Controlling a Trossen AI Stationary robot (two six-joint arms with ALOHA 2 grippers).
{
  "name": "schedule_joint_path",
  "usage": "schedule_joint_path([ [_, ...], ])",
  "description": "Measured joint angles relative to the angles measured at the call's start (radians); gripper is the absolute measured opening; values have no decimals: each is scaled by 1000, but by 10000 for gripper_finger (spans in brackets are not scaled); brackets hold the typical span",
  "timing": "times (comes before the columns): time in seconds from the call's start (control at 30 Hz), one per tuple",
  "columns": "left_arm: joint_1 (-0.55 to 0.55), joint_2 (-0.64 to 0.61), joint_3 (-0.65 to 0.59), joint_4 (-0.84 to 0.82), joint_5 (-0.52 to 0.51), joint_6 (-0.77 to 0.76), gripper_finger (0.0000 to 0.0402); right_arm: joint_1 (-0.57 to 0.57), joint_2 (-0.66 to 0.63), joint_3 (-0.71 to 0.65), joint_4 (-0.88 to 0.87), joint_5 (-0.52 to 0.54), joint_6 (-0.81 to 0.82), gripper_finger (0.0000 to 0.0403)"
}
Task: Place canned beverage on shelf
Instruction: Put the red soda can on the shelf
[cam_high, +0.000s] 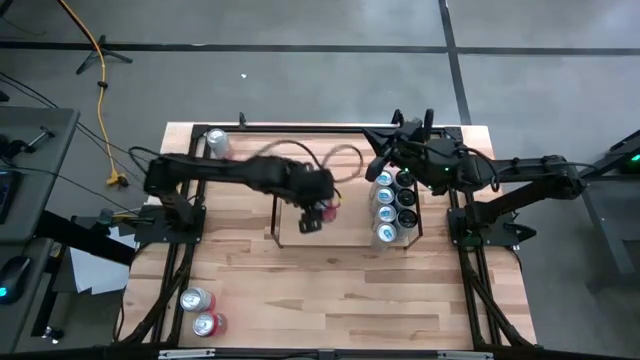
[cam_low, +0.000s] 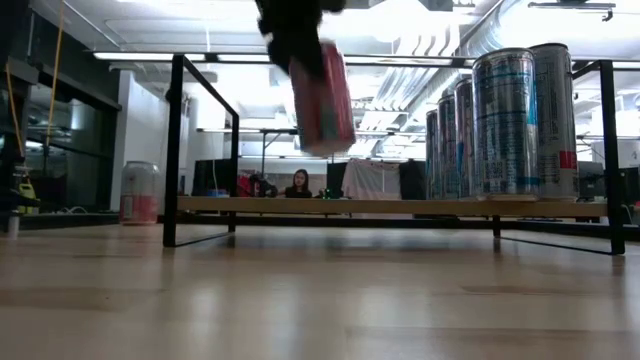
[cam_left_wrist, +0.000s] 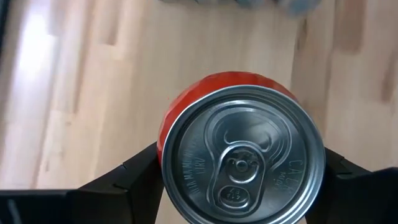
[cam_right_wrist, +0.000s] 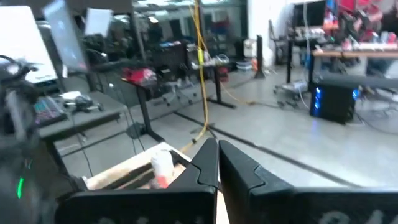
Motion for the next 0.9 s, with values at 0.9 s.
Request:
schedule_joint_path([
  [0.9, 45, 138, 0, 35, 42, 7, 274, 0, -6, 0, -112, -2, 67, 0],
])
